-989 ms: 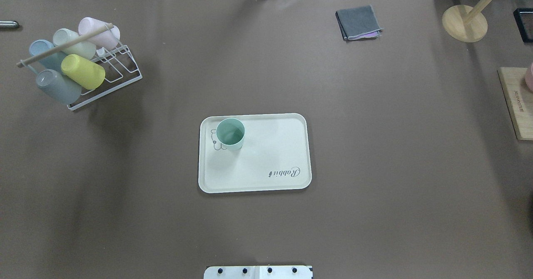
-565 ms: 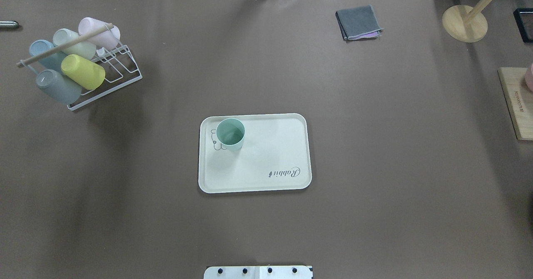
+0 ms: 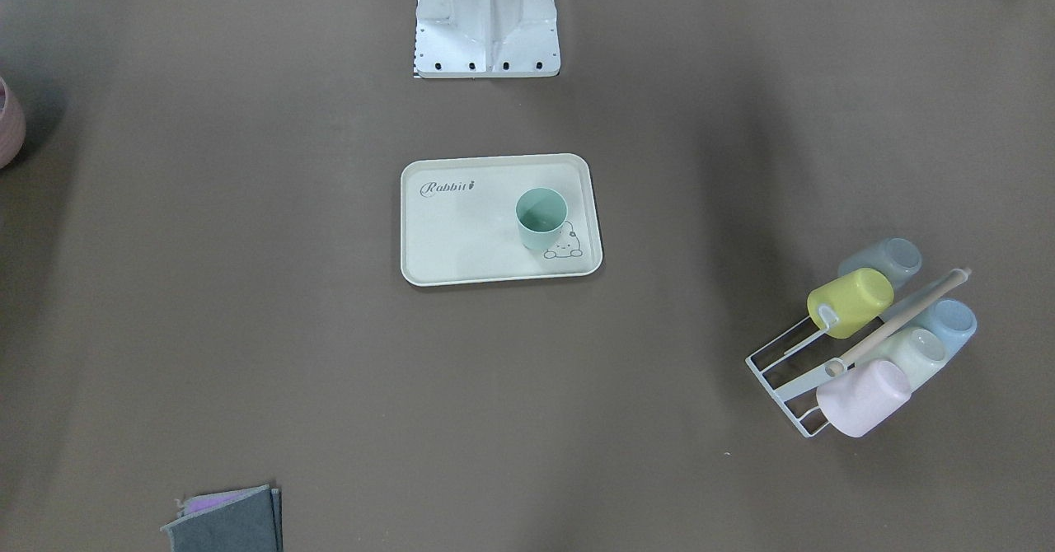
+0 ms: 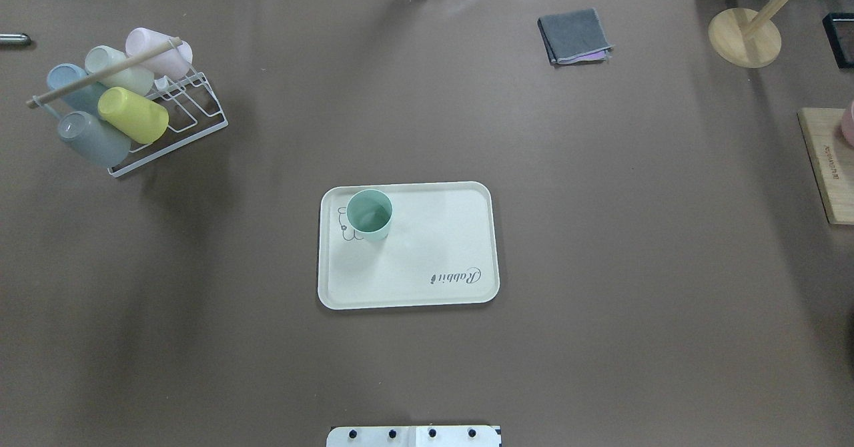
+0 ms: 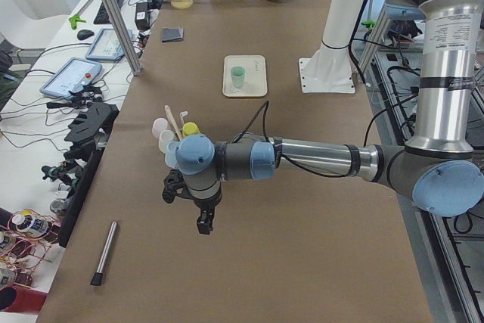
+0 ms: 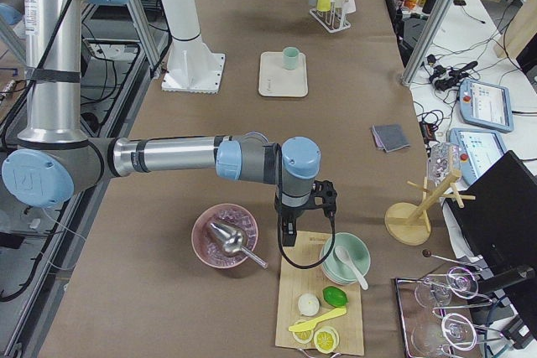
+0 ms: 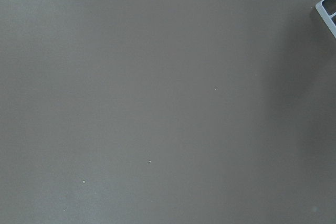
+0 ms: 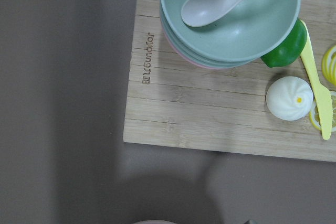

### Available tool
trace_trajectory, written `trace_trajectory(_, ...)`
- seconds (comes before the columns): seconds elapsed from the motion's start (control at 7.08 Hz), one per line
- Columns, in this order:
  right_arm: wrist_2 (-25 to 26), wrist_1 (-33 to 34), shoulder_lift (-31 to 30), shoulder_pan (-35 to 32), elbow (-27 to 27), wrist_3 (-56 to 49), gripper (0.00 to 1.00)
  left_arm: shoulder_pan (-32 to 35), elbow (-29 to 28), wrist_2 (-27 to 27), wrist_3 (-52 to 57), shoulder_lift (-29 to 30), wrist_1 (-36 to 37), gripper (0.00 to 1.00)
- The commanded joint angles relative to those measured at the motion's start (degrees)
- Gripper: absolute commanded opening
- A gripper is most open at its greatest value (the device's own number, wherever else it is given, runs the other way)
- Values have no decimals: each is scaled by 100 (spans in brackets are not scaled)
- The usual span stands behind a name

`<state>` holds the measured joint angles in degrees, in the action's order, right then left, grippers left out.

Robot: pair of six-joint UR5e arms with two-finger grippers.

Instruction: Pick up and place green cup on tray

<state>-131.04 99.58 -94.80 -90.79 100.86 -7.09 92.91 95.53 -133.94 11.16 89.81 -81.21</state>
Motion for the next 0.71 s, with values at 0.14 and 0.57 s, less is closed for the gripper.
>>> trace_trajectory(0.14,8,0,-3,0,-5,5,100,-1,-26,-1,1,98,0,99)
trace_trajectory(0.57,8,0,6,0,-5,6,100,-1,-35,-1,-8,89,17,99)
